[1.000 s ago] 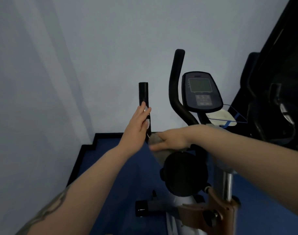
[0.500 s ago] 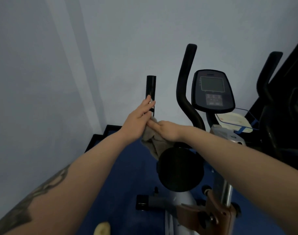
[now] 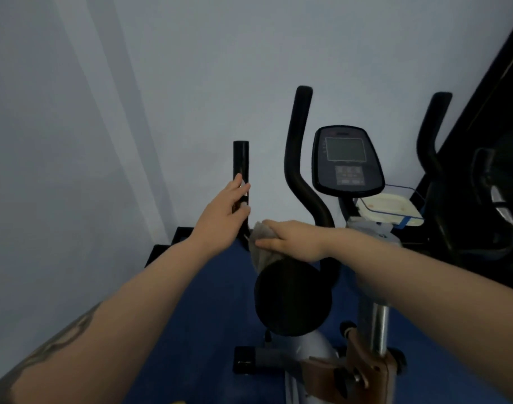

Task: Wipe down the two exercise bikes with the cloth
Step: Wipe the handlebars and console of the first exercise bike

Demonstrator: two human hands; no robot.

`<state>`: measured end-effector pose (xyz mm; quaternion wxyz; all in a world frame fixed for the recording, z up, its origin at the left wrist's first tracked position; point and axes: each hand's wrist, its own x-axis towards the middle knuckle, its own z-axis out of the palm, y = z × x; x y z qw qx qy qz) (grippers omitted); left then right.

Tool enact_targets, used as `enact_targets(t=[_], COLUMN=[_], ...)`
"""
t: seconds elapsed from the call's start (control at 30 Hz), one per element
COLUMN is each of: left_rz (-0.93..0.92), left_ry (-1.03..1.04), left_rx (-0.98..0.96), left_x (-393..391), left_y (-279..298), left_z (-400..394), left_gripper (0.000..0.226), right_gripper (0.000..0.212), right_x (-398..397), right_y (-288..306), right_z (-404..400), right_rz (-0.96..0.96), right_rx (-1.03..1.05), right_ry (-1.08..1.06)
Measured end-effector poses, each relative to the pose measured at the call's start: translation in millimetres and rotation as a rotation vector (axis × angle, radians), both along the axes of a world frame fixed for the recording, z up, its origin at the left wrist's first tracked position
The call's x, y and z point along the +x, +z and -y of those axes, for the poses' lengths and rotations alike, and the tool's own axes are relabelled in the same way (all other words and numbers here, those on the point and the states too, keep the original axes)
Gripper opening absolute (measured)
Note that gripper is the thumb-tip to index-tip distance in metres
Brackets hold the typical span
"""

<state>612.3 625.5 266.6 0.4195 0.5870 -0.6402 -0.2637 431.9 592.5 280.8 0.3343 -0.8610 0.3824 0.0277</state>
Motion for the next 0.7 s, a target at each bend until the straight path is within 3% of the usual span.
enact_targets(t=[0.1, 0.23, 0.37, 0.47, 0.53, 0.7], left_rz=[0.078, 0.147, 0.420, 0.562, 0.648, 0.700], left_ry=[0.123, 0.110, 0.239, 0.310, 0.315, 0.337], left_rx=[-0.151, -0.220, -0.248, -0.249, -0.242, -0.244], left_x=[-21, -50, -67, -71, -72, -73], left_y=[2, -1, -13, -19, -22, -25], left_z=[-1, 5, 10, 12, 13, 14], left_gripper=[0.038, 0.032, 0.029, 0.027, 0.026, 0.027], right_gripper=[0.034, 0.023, 0.022, 0.029, 0.035, 0.042], right_x=[-9, -41, -83, -70, -50, -28], right_y=[10, 44, 64, 26, -6, -9], right_z=[-7, -11, -13, -21, -27, -4], right_rz=[0.136, 0.501, 0.651, 0.654, 0.541, 0.336], right_rx=[-0.127, -0.311, -0.531, -0.401, -0.280, -0.451], right_ry=[-0.157, -0.586, -0.872, -0.840, -0.767, -0.832])
